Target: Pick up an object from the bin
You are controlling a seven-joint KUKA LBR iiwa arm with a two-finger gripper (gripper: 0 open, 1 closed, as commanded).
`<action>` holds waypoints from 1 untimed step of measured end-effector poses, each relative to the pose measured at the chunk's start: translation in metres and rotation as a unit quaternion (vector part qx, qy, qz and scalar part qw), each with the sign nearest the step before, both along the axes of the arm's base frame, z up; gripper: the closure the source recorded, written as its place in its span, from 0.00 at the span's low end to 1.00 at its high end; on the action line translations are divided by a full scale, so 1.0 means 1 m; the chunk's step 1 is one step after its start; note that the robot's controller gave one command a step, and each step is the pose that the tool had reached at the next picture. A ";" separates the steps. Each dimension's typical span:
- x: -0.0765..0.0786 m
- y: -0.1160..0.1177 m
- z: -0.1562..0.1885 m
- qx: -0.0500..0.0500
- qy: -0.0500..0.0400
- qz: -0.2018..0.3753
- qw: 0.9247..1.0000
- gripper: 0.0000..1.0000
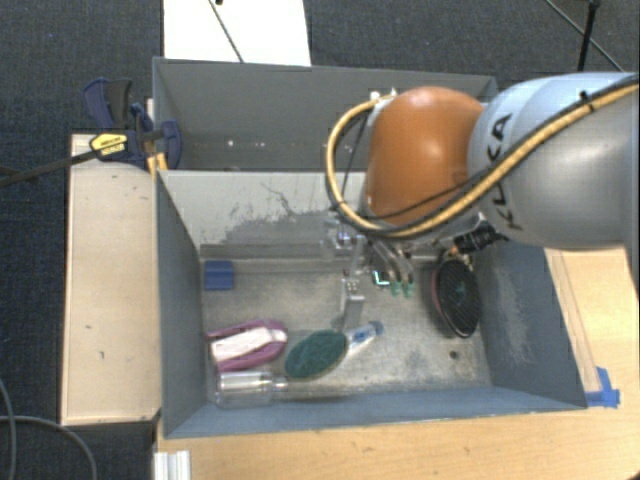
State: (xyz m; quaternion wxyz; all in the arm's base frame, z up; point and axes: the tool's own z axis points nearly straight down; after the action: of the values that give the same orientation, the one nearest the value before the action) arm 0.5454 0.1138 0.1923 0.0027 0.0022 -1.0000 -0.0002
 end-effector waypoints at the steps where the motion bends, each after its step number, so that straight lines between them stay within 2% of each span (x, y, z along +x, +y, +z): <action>1: -0.066 0.019 -0.102 0.001 -0.004 0.229 0.973 0.00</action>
Offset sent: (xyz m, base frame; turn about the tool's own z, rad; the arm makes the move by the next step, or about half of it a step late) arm -0.0669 0.0189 -0.1013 -0.4628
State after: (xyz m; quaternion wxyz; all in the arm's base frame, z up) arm 0.4791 0.1331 0.0907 -0.0015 0.2314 -0.9729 -0.0006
